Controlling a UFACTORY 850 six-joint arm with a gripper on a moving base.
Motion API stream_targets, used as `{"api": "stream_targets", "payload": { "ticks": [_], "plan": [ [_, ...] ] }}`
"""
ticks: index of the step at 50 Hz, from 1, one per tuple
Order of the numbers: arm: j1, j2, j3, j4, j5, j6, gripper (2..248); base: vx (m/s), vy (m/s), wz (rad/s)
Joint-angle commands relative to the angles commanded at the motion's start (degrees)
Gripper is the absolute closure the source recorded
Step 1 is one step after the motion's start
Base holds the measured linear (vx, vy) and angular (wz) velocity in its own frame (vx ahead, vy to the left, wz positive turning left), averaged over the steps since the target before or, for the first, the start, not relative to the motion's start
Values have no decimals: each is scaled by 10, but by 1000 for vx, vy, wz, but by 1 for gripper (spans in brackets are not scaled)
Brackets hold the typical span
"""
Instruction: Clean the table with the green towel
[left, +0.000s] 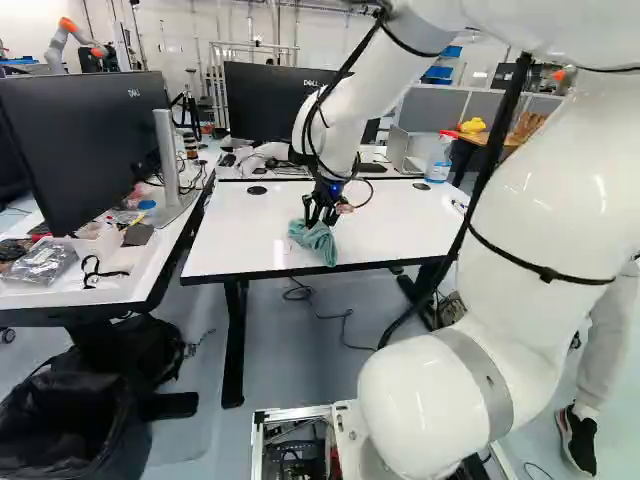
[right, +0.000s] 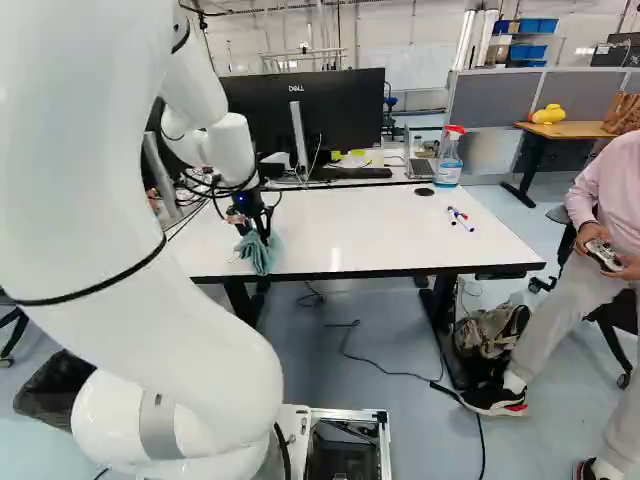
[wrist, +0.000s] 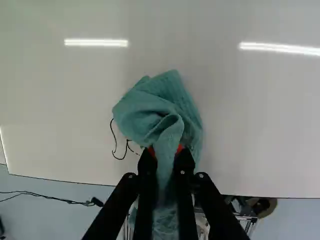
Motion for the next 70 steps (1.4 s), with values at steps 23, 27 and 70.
{"api": "stream_targets", "payload": {
  "ticks": [23, 27, 70],
  "plan": [
    [28, -52, -59, 0, 0, 0, 203, 0, 0, 0],
    [36, -59, -66, 0, 0, 0, 203, 0, 0, 0],
    [127, -61, -70, 0, 0, 0, 203, 0, 0, 0]
  ]
}}
